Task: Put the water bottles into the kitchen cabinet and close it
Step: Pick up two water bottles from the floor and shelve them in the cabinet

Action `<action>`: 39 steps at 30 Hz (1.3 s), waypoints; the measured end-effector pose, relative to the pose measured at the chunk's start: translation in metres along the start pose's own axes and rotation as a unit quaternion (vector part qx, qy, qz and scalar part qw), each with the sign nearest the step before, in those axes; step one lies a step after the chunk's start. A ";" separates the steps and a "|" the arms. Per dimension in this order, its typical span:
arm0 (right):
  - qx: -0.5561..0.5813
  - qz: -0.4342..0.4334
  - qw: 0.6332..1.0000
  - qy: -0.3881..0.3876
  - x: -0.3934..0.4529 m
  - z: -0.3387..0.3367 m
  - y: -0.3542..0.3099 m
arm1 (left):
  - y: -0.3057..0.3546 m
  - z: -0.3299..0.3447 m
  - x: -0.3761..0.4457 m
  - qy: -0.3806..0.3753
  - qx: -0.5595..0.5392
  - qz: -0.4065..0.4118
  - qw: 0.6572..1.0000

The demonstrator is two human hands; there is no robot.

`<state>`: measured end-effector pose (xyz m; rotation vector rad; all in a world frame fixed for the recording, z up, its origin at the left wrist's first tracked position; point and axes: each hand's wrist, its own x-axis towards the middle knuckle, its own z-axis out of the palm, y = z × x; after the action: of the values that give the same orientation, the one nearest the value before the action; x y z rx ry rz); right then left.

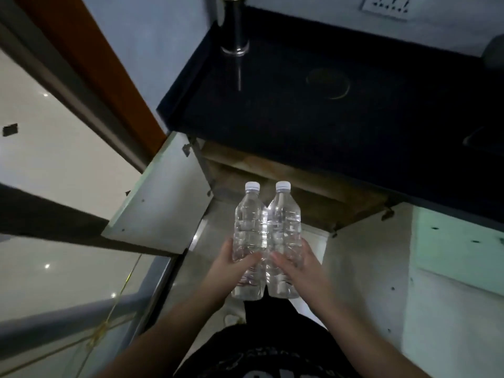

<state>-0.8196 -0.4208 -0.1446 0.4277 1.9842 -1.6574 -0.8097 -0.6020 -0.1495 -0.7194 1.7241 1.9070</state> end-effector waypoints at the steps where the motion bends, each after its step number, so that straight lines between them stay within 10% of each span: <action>1: 0.005 0.005 1.000 0.002 0.010 0.000 0.002 | 0.003 0.000 0.011 -0.004 0.005 -0.012 1.000; 27: 0.070 0.082 0.976 0.187 0.206 0.102 0.056 | -0.011 -0.097 0.254 -0.127 0.174 -0.023 0.976; 39: 0.056 0.030 0.969 0.239 0.313 0.115 0.121 | -0.060 -0.083 0.374 -0.048 0.123 0.030 0.991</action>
<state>-0.9883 -0.5345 -0.4347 1.0001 2.1835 -1.7527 -1.0465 -0.6797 -0.4461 -0.4819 1.8947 1.6955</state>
